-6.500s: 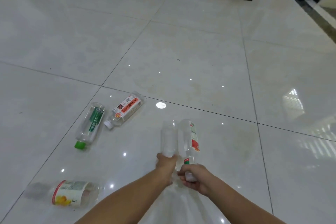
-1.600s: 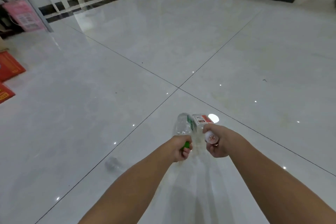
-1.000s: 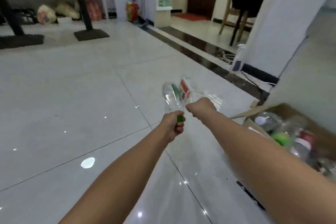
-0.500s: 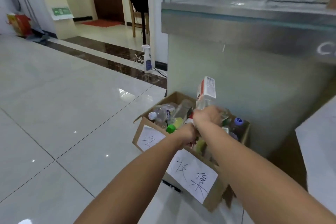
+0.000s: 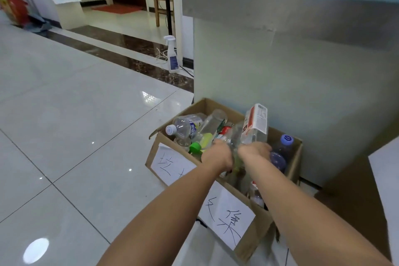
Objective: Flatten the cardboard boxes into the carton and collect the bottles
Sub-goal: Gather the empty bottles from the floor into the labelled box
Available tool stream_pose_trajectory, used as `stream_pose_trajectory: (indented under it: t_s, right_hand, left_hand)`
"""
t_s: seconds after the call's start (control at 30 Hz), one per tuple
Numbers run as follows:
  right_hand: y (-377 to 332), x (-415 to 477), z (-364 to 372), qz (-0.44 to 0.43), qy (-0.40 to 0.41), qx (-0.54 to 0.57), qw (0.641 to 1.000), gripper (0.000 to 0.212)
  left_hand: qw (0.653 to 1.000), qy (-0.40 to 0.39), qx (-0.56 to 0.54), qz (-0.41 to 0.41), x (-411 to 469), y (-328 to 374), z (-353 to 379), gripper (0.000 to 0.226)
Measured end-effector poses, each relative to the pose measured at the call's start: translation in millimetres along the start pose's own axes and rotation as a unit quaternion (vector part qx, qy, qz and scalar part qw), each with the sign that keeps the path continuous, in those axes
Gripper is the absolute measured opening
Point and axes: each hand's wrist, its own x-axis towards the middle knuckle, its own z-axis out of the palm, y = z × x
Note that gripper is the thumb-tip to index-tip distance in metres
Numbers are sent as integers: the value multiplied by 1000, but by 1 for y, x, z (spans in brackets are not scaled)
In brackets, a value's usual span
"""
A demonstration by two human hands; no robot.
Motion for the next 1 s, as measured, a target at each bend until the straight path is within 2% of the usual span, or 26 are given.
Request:
stream_pose_trajectory:
  t_s: [0.07,0.17,0.3,0.4,0.5,0.6,0.67,0.7,0.77,0.83,0.9,0.97,1.0]
  right_hand:
    - [3,2,4,19,1,12,1000,62]
    - [10,4,2,-3,-5,-6,1000,54]
    - [34,9,-17,31,46,-20,998,64]
    - [51,3,-26,0,64,-110,992,61]
    - [44,4,-18,-14,41,-122,992,56]
    - [37,12,-13,46,-12,-55,997,62]
    - [38,20,-15,94,-42,15,995,58]
    - [40,23,-17,99,-59,6,993,52]
    - [44,17,-26,102,-128,-114,980,36]
    - [41,4,-38,88,-205,-244,944,16]
    - [30,-10,-51,73,-239,-319,914,23]
    - [13,-10,-59,53,-220,-415,881,29]
    - [5,-8,-62,41,-192,-455,868,40]
  left_hand:
    - [999,19,14,-28,-1,7,6,59]
    - [998,49,34,-33,-7,13,11,65]
    - [993,83,82,-27,-12,11,14,77]
    - [988,97,119,-18,-16,9,15,78]
    - [988,88,126,-11,-13,2,11,78]
    - [989,70,128,2,-11,-5,4,79]
    - [988,66,137,11,-13,-6,2,79]
    - [988,63,142,19,-15,-6,2,78]
    - [986,51,156,36,-19,-7,3,78]
    - [984,40,167,46,-22,-9,3,78]
    - [984,43,167,52,-25,-13,0,78]
    - [985,60,153,51,-28,-21,-7,78]
    - [985,72,150,52,-30,-26,-11,79]
